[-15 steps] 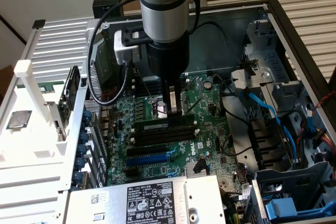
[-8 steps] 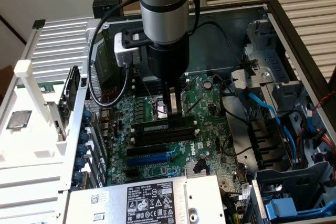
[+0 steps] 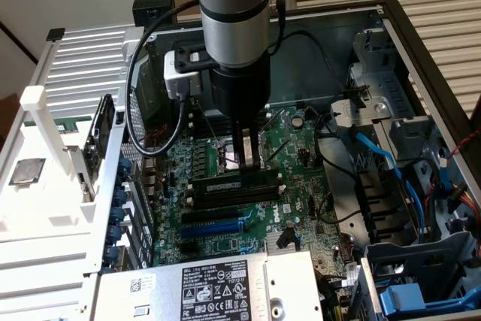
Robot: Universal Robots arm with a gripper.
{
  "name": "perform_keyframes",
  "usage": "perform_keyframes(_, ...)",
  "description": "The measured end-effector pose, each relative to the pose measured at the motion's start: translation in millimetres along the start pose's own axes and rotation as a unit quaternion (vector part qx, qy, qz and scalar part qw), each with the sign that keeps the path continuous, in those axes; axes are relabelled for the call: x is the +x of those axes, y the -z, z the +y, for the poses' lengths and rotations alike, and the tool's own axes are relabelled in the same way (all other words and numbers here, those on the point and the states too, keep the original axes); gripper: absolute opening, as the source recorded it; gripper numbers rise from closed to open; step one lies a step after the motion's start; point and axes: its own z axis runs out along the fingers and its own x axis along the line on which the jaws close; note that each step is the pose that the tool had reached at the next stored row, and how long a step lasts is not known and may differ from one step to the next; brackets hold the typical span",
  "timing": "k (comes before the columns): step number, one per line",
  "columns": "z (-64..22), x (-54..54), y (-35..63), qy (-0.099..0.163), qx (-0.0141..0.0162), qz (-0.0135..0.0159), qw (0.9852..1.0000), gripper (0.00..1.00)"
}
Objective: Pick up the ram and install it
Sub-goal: 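Insert the ram into the slot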
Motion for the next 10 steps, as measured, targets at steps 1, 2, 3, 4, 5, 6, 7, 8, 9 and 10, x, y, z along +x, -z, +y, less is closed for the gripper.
perform_keyframes(1, 0.0, 0.0, -0.1, 0.0, 0.0, 0.0, 1.0, 0.13)
perform_keyframes(2, 0.1, -0.1, -0.2, 0.0, 0.0, -0.0001, 1.0, 0.13)
perform_keyframes(3, 0.3, -0.3, -0.5, 0.0, 0.0001, 0.0, 1.0, 0.13)
perform_keyframes(4, 0.5, -0.3, -0.9, 0.0, 0.0001, 0.0, 1.0, 0.13)
perform_keyframes(5, 0.7, -0.4, -1.2, 0.0, 0.0001, 0.0, 1.0, 0.13)
perform_keyframes(6, 0.7, -0.4, -1.5, 0.0, 0.0001, 0.0001, 1.0, 0.13)
perform_keyframes(7, 0.7, -0.4, -1.8, 0.0, 0.0, 0.0004, 1.0, 0.13)
perform_keyframes(8, 0.7, -0.4, -2.0, 0.0, 0.0001, 0.0005, 1.0, 0.13)
perform_keyframes(9, 0.7, -0.4, -2.4, 0.0, 0.0003, 0.0005, 1.0, 0.13)
perform_keyframes(10, 0.8, -0.4, -2.5, 0.0, 0.0003, 0.0007, 1.0, 0.13)
